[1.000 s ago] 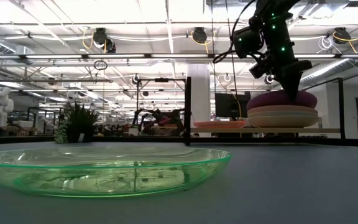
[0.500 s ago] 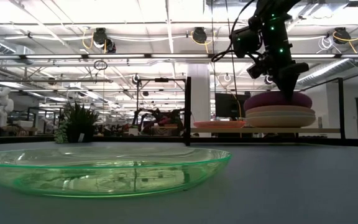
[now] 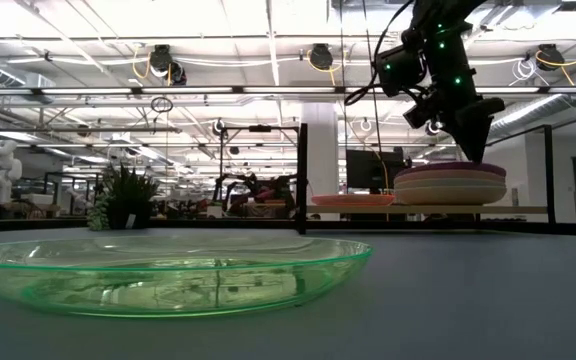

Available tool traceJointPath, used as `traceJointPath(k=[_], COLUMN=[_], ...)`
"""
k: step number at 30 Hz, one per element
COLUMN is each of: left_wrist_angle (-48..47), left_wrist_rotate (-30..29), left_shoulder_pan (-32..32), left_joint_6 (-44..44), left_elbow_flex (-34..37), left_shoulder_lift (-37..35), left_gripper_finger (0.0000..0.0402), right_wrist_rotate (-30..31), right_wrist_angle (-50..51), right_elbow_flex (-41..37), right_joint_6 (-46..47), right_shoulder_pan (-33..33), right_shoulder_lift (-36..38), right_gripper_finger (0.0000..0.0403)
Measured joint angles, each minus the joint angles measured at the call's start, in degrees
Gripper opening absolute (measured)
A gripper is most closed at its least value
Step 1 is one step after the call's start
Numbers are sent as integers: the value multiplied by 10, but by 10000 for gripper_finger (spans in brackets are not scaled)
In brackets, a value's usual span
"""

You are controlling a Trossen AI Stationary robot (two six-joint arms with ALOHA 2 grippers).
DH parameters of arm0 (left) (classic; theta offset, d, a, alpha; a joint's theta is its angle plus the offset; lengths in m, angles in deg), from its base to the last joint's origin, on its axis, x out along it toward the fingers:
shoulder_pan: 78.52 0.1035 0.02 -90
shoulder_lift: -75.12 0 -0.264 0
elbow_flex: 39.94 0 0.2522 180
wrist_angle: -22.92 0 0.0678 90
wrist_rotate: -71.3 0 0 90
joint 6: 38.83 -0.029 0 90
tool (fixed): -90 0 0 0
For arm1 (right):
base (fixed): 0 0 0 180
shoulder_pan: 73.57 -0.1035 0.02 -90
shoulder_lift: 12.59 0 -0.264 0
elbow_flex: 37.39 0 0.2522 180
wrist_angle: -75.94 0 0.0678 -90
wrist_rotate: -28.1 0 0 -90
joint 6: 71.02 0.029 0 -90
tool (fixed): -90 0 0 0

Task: Place and stack plates onto a shelf
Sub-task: Stack the purple plate on the light brown plate on the shelf, then adjust the plates

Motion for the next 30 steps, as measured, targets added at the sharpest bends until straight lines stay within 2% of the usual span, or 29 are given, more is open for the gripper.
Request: traceJointPath(k=[3, 7, 13, 17, 20, 24, 26, 30], left_wrist_angle=[0, 0, 0, 0, 3, 3, 3, 3], left_wrist_rotate=[0, 3, 4, 4, 4, 4, 4, 4], left_shoulder_pan=[0, -2, -13, -15, -15, -15, -15, -15], left_joint_6=[1, 5, 9, 10, 2, -8, -9, -8], left_elbow_flex=[0, 0, 0, 0, 0, 0, 0, 0], left_shoulder_lift=[0, 0, 0, 0, 0, 0, 0, 0], left_gripper_finger=[303, 303, 303, 303, 303, 303, 303, 303], right_wrist_rotate=[-8, -75, -138, -158, -166, -131, -99, -42], right_wrist_angle=[5, -4, -55, -150, -266, -443, -514, -586], right_elbow_flex=[0, -1, -1, -18, -77, -200, -258, -348], right_joint_6=[27, 66, 170, 262, 328, 452, 502, 595], right_shoulder_pan=[0, 0, 0, 0, 1, 2, 1, 1], right_shoulder_lift=[3, 35, 125, 197, 251, 322, 348, 376], right_gripper_finger=[125, 138, 133, 115, 81, 15, 8, 4])
